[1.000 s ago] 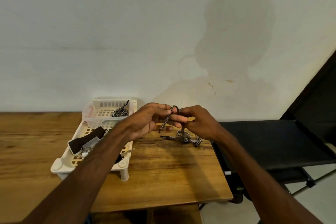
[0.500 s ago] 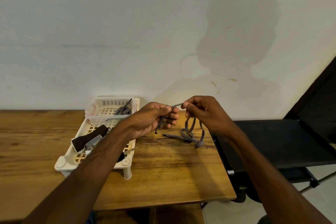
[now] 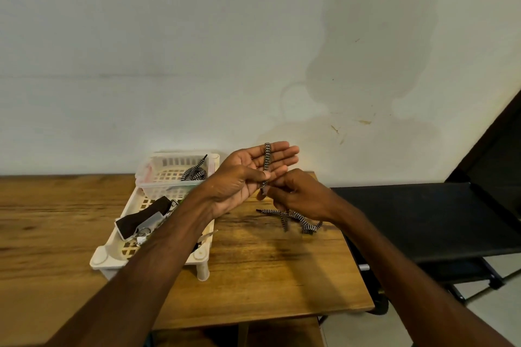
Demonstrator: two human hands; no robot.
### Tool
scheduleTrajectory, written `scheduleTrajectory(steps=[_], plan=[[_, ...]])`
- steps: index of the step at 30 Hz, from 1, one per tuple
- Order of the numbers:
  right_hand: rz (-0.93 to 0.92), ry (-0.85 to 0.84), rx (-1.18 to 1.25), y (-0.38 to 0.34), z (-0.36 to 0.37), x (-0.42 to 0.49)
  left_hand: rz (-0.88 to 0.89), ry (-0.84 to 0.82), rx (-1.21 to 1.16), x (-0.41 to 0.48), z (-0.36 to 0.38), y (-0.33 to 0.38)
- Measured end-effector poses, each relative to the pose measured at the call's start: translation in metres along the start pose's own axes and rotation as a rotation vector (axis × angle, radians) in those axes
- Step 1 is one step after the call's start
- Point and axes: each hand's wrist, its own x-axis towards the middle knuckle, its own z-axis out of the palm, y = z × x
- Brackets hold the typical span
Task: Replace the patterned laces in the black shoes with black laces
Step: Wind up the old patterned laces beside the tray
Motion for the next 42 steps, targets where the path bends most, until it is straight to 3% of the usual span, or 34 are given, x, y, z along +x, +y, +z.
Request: scheduleTrajectory(steps=[5, 13, 24, 29, 32, 36, 39, 42], plan=[[-0.01, -0.061, -0.036, -0.008, -0.006, -0.006, -0.001, 0.104, 0.122, 0.005, -0.006, -0.004], [-0.015, 0.087, 0.11, -0.01, -0.017, -0.013, -0.124, 0.185, 0.375, 0.009, -0.015, -0.011], [-0.084, 0.388, -0.053, 0.009, -0.03, -0.007, -0.25, -0.01, 0.469, 0.005, -0.009, -0.013], [-0.058, 0.439, -0.084, 0.02, -0.027, -0.002, -0.284, -0.085, 0.342, 0.001, -0.008, -0.007], [-0.024, 0.343, -0.114, 0.021, -0.019, 0.0, -0.217, -0.071, 0.171, 0.001, -0.006, -0.006], [0.027, 0.067, -0.067, 0.007, -0.004, -0.003, -0.062, 0.026, 0.034, 0.006, -0.007, -0.007], [0.013, -0.072, -0.066, -0.004, 0.005, -0.003, 0.007, 0.157, 0.057, 0.009, -0.013, -0.007], [-0.04, -0.078, -0.118, -0.014, 0.004, -0.005, 0.006, 0.217, 0.164, 0.01, -0.018, -0.011]])
